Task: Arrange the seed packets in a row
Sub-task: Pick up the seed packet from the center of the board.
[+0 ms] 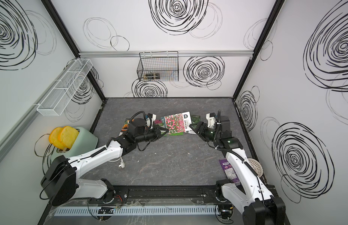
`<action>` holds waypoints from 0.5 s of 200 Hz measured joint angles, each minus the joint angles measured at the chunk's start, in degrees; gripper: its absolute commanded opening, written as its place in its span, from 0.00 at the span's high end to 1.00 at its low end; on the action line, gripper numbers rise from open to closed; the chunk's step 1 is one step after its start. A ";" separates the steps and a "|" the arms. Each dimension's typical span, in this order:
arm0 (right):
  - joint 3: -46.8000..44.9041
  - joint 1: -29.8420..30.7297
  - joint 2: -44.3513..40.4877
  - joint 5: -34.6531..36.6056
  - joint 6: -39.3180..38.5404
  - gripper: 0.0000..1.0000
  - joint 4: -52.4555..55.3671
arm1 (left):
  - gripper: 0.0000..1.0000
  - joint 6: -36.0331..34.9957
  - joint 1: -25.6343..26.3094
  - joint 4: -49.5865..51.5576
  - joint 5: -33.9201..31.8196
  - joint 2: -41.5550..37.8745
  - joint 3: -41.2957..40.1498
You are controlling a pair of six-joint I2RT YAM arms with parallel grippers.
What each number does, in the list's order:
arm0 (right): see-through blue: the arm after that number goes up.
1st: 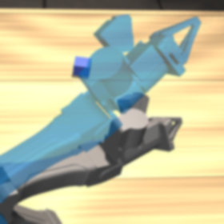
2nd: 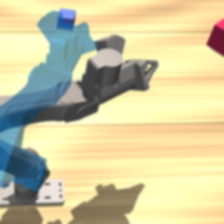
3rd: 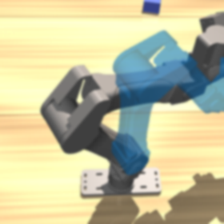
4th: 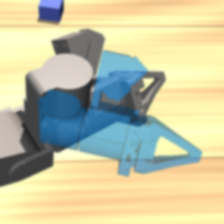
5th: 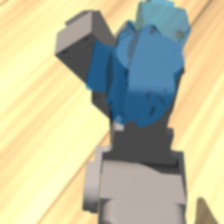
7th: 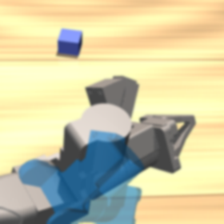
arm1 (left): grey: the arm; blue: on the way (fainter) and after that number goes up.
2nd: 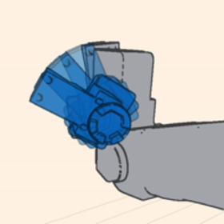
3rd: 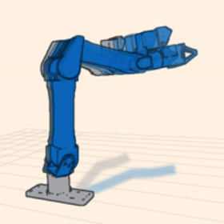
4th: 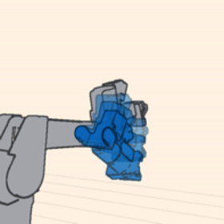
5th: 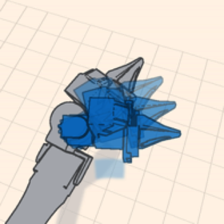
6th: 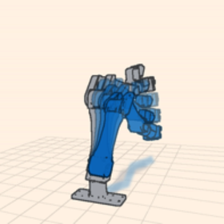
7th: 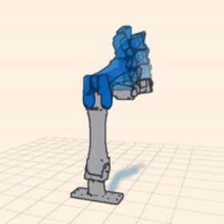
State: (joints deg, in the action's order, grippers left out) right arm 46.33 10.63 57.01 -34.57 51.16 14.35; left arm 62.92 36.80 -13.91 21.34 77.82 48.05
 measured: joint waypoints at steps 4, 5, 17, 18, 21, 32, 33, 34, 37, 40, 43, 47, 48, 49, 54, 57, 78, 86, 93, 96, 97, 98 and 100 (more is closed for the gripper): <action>-0.07 0.31 0.11 0.02 0.35 0.31 -1.05 | 1.00 0.66 0.00 -0.46 -0.24 0.04 0.00; -0.09 0.35 0.13 0.04 0.37 0.31 -1.25 | 1.00 0.74 0.00 -0.55 -0.28 0.04 0.00; -0.66 1.36 0.24 0.35 1.01 0.31 -4.35 | 1.00 2.40 0.00 -2.14 -0.79 0.15 0.00; -0.70 1.42 0.26 0.37 1.03 0.31 -4.52 | 1.00 2.56 0.00 -2.27 -0.90 0.15 0.00; -0.85 1.68 0.28 0.46 1.22 0.31 -5.20 | 1.00 2.91 0.02 -2.71 -0.92 0.22 0.00; -1.22 2.89 0.74 0.98 1.57 0.31 -7.41 | 1.00 4.15 0.07 -4.02 -1.20 0.57 0.00; -1.25 3.06 0.81 1.11 1.62 0.31 -7.67 | 1.00 4.24 0.07 -4.13 -1.22 0.59 0.00; -1.25 3.13 0.85 1.16 1.64 0.31 -7.78 | 1.00 4.31 0.07 -4.24 -1.27 0.63 0.00; -1.25 3.56 1.18 1.25 1.68 0.31 -8.33 | 1.00 4.72 0.07 -4.61 -1.29 0.81 0.00; -1.25 3.89 1.42 1.49 1.75 0.31 -8.83 | 1.00 4.96 0.13 -4.83 -1.33 0.96 0.00; -1.25 4.28 1.84 1.68 1.77 0.31 -9.46 | 1.00 5.31 0.20 -5.11 -1.40 1.11 0.00; -1.25 4.72 2.25 1.88 1.81 0.32 -10.25 | 1.00 5.64 0.26 -5.40 -1.49 1.36 0.00; -1.25 4.79 2.38 1.90 1.81 0.32 -10.40 | 1.00 5.75 0.28 -5.57 -1.51 1.42 0.00; -1.25 4.96 2.67 2.01 1.84 0.32 -10.80 | 1.00 5.81 0.28 -5.62 -1.51 1.46 0.00; -1.25 5.44 3.32 2.12 1.88 0.32 -11.69 | 1.00 6.21 0.33 -5.95 -1.60 1.79 0.02; -1.25 5.73 3.93 2.27 1.86 0.32 -12.35 | 1.00 6.40 0.35 -6.08 -1.64 2.03 0.02; -1.16 7.23 8.17 3.04 1.38 0.40 -16.50 | 1.00 7.32 0.68 -6.82 -1.73 3.52 0.20; -0.98 7.54 9.70 3.39 0.98 0.53 -17.86 | 1.00 7.52 0.81 -6.84 -1.70 3.96 0.33; -0.59 7.76 11.15 3.63 0.26 0.70 -18.91 | 1.00 7.65 0.98 -6.86 -1.70 4.22 0.42; -0.31 7.78 11.82 3.69 0.09 0.77 -19.34 | 1.00 7.67 1.01 -6.84 -1.73 4.28 0.48; -0.22 7.78 12.02 3.74 0.04 0.80 -19.41 | 1.00 7.67 1.05 -6.82 -1.73 4.31 0.50; -0.07 7.80 12.35 3.78 0.00 0.82 -19.54 | 1.00 7.67 1.05 -6.80 -1.70 4.33 0.50; 0.11 7.80 12.63 3.74 -0.22 0.86 -19.65 | 1.00 7.69 1.07 -6.84 -1.73 4.37 0.52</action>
State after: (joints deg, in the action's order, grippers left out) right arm 46.44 18.44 69.65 -30.83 50.94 -5.30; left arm 70.61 37.87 -20.75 19.62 82.19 48.58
